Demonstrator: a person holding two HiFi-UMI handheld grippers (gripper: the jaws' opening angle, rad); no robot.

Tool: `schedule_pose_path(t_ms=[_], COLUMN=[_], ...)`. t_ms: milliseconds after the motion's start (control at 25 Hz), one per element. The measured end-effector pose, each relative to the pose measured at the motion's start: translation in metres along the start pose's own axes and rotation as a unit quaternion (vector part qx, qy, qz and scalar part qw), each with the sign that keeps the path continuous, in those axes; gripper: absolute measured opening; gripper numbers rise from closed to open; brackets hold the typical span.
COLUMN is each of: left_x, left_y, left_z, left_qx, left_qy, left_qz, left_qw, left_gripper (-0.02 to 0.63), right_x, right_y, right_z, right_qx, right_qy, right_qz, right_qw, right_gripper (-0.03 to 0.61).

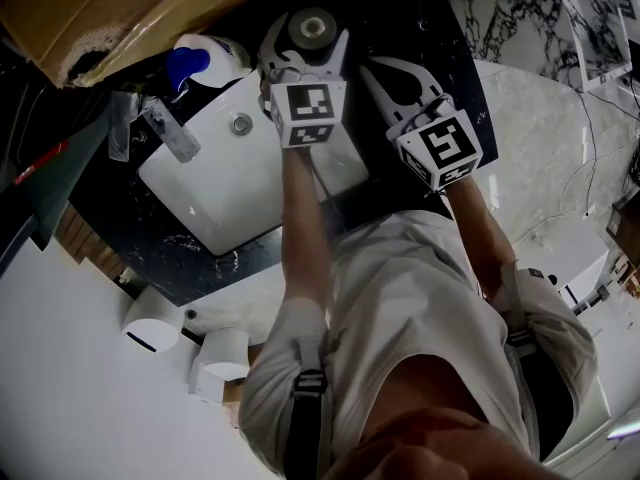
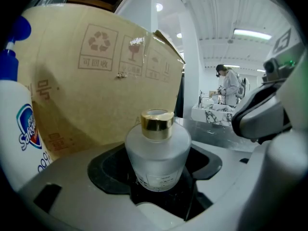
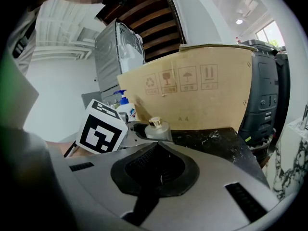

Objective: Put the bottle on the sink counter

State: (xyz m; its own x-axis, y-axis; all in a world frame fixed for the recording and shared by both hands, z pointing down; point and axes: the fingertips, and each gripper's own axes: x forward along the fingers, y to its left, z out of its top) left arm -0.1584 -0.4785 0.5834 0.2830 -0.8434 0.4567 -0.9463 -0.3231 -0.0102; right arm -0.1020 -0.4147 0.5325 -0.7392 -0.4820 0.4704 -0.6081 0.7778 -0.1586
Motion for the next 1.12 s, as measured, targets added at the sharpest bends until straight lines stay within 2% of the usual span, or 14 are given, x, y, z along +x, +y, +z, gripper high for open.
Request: schedule_pose_path(t_ms=[240,840,1120], left_x=[0.005,0.004,-0.005], left_y=[0.000,0.000,0.001], left_z=[-0.004,0.005,0.005], left_qx=[0.000,-0.012,-0.020], left_qy=[0.008,-0.020,-0.014], left_qz=[-0.001,-0.003,-0.002], left_qw=[1.0000,0.9997,0.9997], left_gripper=[0.328,0.328,0.330], right_x=[0.005,0.007,-0.003], right_y=[-0.005,0.002,0.004], right_z=[-0.001,0.004,0.009], right_qx=[0.002,-0.002,-0.009], right_qy=[-0.001,-0.003,-0.006], right_qz=[0.000,0.008,0.002], right_qw=[1.000,1.000,1.000], right_gripper=[-0.003,-0.002,-0.002])
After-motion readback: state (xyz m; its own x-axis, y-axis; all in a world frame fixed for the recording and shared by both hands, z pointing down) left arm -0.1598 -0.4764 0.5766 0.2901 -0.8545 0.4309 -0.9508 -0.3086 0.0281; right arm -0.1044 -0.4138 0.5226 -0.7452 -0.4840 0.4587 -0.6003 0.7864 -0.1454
